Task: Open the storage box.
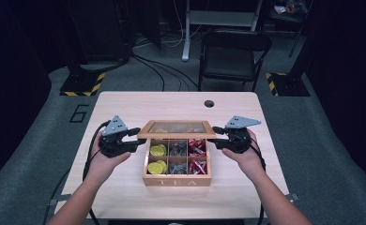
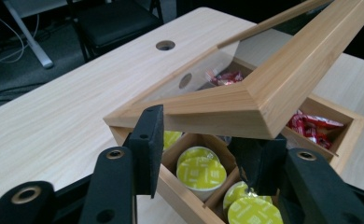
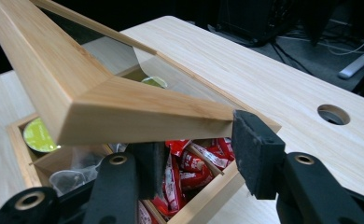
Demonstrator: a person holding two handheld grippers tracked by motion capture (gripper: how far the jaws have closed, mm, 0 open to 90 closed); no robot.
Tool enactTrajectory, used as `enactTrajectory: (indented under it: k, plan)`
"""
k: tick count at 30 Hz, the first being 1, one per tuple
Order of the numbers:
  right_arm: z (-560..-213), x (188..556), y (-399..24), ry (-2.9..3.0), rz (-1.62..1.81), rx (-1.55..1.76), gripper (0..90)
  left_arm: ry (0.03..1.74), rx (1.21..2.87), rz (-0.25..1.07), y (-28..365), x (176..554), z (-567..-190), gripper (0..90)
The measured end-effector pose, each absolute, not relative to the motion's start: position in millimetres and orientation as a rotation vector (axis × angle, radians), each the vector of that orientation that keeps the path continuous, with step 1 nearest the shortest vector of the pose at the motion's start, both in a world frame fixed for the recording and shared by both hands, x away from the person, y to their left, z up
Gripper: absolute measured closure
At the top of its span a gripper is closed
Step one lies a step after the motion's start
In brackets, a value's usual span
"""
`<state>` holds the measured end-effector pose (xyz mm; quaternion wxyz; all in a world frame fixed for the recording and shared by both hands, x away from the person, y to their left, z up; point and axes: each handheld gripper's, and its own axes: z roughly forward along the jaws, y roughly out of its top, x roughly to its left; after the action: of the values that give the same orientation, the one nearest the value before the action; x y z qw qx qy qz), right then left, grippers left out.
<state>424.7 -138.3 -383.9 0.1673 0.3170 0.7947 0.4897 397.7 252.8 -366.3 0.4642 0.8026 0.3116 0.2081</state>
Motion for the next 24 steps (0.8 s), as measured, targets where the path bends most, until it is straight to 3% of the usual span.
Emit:
enactTrajectory:
  k: [24]
  plan:
    - [-369,439,-137,2.272,1.393,0.935,55.9,0.828,1.976,0.539,250,443,-388,53.8]
